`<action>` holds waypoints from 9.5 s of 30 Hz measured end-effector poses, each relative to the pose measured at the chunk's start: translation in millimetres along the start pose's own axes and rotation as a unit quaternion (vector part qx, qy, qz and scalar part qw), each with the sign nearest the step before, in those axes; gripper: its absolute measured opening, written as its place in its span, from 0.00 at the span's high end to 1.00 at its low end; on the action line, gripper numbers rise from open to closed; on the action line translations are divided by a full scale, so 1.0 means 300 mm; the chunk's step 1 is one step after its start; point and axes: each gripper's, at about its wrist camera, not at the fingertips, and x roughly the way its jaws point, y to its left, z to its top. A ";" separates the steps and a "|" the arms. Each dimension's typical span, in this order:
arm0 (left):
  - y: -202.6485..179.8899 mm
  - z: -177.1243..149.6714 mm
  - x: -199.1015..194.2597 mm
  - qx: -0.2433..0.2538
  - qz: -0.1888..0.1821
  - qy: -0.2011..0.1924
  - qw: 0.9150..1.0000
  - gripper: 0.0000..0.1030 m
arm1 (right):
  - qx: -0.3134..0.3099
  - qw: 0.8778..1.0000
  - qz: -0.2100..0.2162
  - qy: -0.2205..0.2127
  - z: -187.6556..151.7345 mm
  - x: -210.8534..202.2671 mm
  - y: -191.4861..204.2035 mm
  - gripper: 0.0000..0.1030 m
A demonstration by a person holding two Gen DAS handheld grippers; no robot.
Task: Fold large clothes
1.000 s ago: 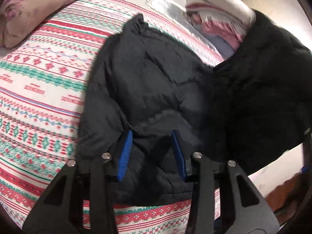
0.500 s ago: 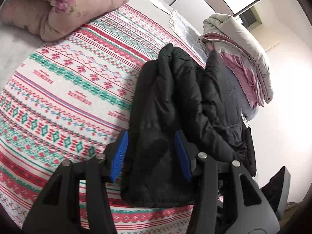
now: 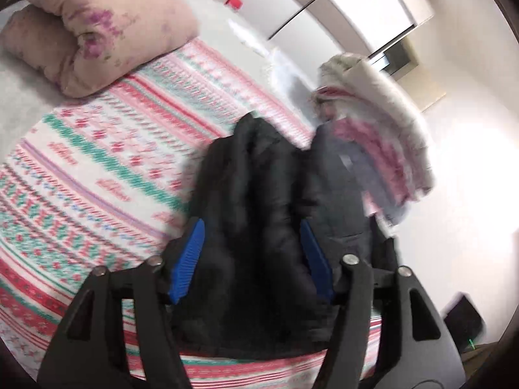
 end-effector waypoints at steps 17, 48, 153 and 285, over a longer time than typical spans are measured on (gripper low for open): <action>-0.243 -0.043 0.082 0.076 0.054 -0.012 0.996 0.30 | 0.069 0.985 -0.095 0.130 -0.107 0.241 -0.109 0.28; -0.118 -0.013 0.324 0.069 0.141 0.046 0.986 0.88 | 0.177 0.981 -0.080 0.024 0.035 0.124 -0.320 0.27; 0.063 -0.164 0.223 -0.013 0.103 0.168 0.980 0.12 | 0.441 0.882 -0.048 0.160 -0.225 0.183 -0.667 0.19; 0.539 0.815 -0.434 0.022 0.177 -0.205 0.962 0.76 | 0.102 0.994 -0.027 -0.005 0.729 1.317 0.407 0.72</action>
